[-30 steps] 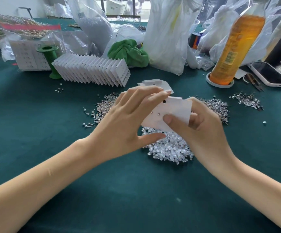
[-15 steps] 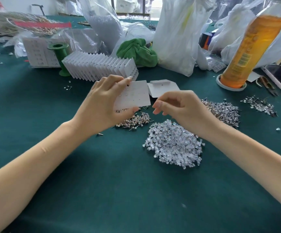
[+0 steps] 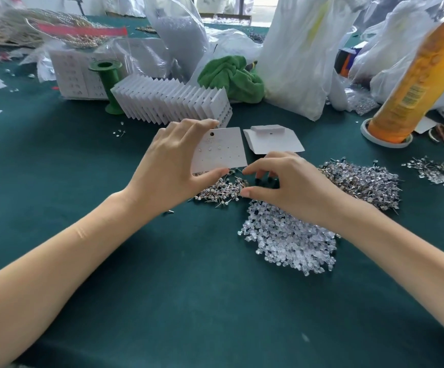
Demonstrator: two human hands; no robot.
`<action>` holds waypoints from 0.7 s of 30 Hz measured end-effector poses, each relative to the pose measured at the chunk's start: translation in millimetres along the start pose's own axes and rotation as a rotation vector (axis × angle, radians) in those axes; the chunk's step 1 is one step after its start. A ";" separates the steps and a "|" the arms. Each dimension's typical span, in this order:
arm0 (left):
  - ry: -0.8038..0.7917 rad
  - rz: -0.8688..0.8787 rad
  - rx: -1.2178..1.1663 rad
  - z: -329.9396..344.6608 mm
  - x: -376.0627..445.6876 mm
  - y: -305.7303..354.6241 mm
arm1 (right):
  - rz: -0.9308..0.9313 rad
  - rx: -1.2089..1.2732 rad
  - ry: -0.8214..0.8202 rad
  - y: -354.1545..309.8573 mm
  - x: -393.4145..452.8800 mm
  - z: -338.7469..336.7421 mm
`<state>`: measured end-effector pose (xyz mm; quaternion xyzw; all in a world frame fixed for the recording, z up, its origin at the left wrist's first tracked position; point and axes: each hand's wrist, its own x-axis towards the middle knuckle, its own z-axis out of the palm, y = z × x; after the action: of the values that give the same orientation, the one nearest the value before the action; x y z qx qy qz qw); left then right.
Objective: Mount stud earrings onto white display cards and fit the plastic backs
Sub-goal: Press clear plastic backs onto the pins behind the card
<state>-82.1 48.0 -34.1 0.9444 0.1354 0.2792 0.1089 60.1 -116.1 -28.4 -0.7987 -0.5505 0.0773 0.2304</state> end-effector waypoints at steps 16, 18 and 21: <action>-0.032 -0.009 -0.049 4.5 -2.8 3.6 | -0.049 0.267 0.105 -0.7 1.6 -1.7; -0.036 -0.011 -0.048 4.8 -3.0 4.3 | -0.051 0.241 0.116 -0.4 0.8 -3.1; -0.044 -0.007 -0.043 5.2 -3.1 4.5 | -0.057 0.265 0.116 -1.1 -0.1 -3.8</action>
<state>-80.8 42.1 -38.7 0.9472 0.1303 0.2609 0.1332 60.6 -117.0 -24.5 -0.7486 -0.5437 0.0964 0.3671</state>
